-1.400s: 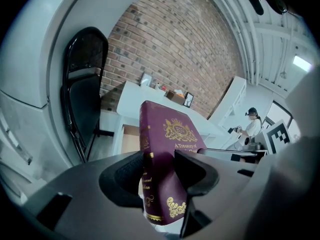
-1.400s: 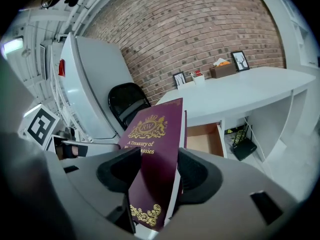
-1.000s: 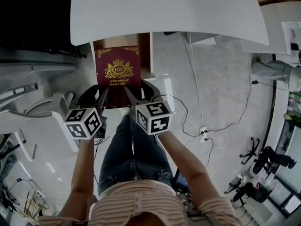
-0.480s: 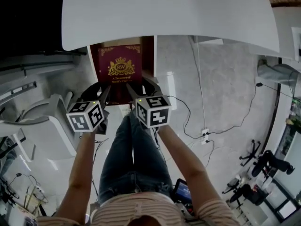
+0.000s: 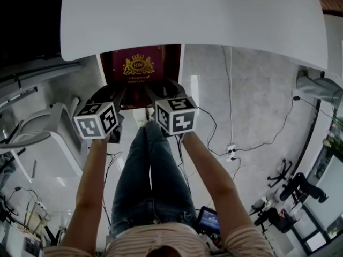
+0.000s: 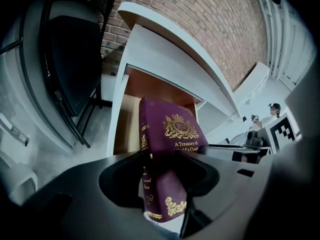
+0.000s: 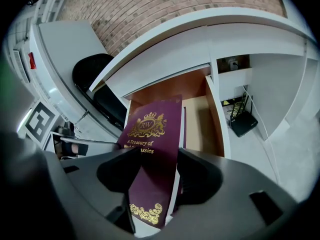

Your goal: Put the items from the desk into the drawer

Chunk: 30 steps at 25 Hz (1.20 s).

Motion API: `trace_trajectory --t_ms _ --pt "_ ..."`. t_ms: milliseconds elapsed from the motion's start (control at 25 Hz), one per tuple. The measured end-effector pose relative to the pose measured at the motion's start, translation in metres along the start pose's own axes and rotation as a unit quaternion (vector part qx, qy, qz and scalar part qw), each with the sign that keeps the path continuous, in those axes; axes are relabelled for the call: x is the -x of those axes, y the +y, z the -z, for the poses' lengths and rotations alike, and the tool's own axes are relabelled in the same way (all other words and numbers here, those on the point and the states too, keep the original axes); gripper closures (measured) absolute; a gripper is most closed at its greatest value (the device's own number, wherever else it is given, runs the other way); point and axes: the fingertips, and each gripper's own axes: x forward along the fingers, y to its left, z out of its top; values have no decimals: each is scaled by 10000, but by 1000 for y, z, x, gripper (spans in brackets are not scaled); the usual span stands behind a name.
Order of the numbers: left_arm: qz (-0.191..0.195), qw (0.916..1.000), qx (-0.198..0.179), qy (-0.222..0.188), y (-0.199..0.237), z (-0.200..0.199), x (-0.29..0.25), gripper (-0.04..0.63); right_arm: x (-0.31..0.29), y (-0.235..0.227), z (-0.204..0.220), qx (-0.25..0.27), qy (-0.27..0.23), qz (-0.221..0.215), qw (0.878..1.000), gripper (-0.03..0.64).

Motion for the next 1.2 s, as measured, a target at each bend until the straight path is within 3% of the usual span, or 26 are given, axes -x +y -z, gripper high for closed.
trace_trajectory --t_ms 480,1200 --pt "-66 9999 119 -8 14 -13 -36 399 -32 -21 -13 122 -16 66 9999 384" --pt "-610 9974 -137 -351 36 -31 -63 413 -70 -29 -30 336 -569 261 9975 385"
